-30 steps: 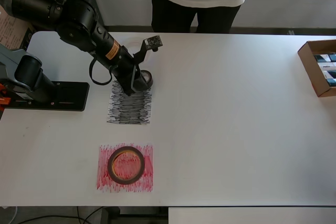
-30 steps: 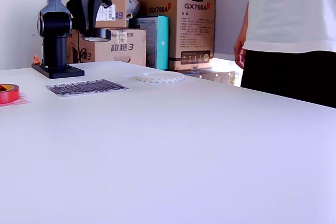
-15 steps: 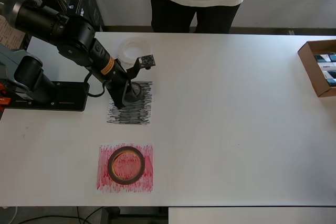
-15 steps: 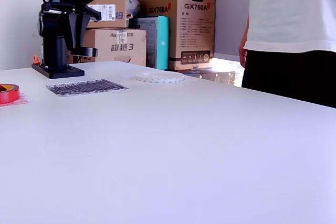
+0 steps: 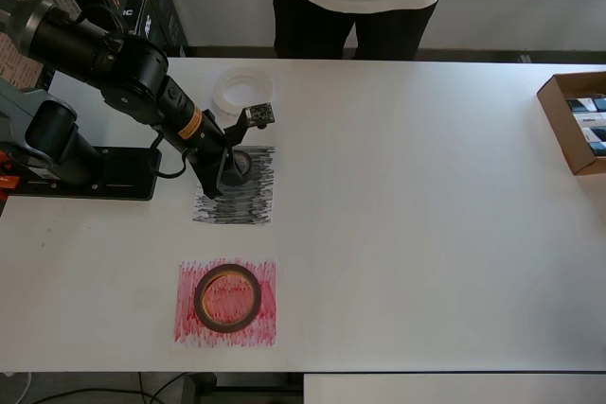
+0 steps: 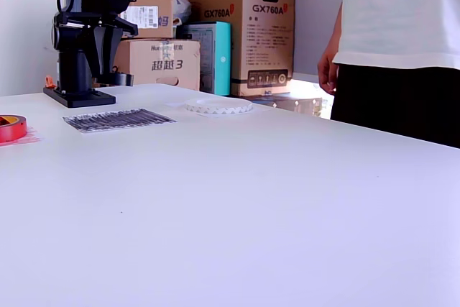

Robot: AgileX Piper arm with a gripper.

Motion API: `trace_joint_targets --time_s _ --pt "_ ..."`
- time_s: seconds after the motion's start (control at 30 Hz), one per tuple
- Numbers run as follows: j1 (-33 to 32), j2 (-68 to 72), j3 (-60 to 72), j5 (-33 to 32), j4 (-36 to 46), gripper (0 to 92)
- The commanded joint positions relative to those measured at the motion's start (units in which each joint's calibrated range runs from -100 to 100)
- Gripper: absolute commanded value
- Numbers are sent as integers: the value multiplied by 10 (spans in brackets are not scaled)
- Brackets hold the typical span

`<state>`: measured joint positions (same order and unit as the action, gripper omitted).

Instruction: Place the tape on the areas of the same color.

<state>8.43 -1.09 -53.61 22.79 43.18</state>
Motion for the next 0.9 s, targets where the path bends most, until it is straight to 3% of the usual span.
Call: trace_joint_targets --time_s 0.0,0.33,0.57,0.87 --pt "6 0 -6 3 4 0" --pt "7 42 -2 3 1 0" --pt "7 72 -3 4 -63 0" --pt "7 89 -10 37 -67 0"
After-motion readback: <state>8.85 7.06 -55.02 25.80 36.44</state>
